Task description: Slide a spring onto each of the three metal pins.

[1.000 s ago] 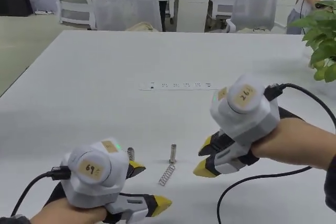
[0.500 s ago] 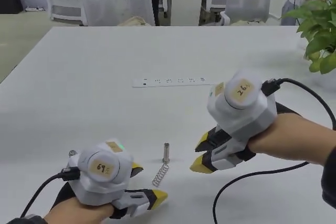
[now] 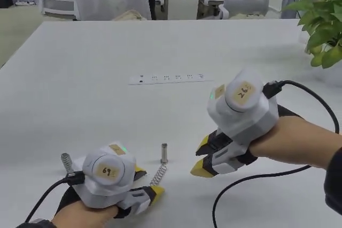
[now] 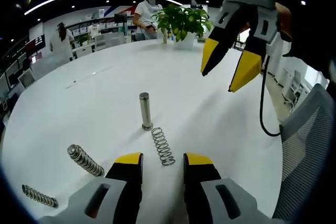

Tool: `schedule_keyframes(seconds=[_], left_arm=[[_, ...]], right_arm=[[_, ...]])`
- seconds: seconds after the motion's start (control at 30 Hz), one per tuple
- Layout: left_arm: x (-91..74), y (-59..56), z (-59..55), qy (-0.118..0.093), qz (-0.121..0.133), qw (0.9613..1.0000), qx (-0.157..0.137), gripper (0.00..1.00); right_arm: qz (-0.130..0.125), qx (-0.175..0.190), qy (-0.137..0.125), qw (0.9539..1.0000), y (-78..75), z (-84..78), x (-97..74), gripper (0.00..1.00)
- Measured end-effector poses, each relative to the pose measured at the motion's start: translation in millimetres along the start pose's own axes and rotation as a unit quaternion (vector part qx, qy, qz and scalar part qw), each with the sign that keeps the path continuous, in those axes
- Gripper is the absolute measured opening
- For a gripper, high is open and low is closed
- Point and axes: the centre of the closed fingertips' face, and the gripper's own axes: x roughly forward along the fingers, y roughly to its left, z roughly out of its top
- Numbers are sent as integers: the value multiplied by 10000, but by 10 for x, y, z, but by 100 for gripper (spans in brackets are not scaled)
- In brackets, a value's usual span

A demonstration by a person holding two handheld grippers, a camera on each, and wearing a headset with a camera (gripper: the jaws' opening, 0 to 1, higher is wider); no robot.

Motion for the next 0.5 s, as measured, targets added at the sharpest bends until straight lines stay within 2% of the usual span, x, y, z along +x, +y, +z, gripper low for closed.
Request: schedule_keyframes(seconds=[0.5], left_arm=[[28,37,-32,0,42,10000,74,12]], right_arm=[[20,30,23,10000,42,-9,22,22]])
